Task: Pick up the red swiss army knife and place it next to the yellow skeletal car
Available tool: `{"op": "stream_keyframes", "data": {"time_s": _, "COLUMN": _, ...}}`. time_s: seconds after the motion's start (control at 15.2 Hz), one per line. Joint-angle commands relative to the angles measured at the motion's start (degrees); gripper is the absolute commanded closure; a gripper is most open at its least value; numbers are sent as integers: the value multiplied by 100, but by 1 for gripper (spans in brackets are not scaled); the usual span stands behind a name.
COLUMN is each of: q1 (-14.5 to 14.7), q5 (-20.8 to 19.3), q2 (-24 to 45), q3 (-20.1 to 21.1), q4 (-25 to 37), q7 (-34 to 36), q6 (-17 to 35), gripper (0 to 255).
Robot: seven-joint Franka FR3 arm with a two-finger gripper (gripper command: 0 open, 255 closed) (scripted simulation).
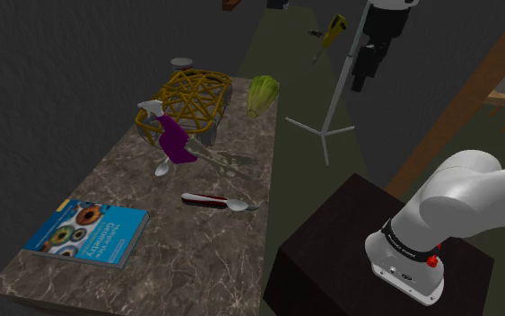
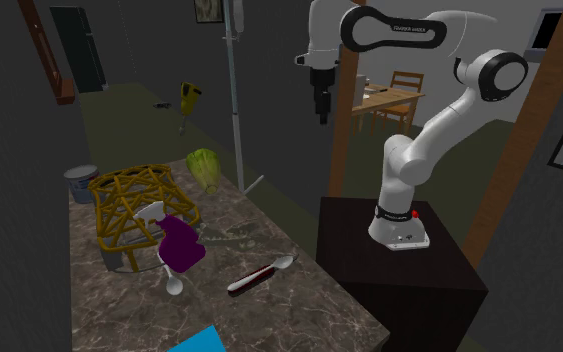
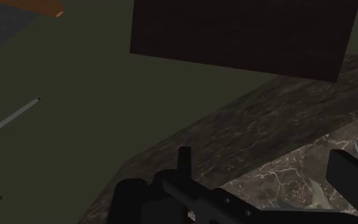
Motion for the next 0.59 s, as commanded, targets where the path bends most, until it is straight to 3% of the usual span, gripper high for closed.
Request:
{"op": "stream_keyframes", "data": {"time_s": 0.0, "q1": 0, "q5": 0, "q2": 0, "q3": 0, "q4": 0, "q7": 0, "q6": 0, "gripper": 0}}
{"op": "stream_keyframes", "data": {"time_s": 0.53, "q1": 362, "q5": 443, "q2": 565, "q3": 535, "q4": -645, "q7": 346, "q6": 1230, "gripper": 0}}
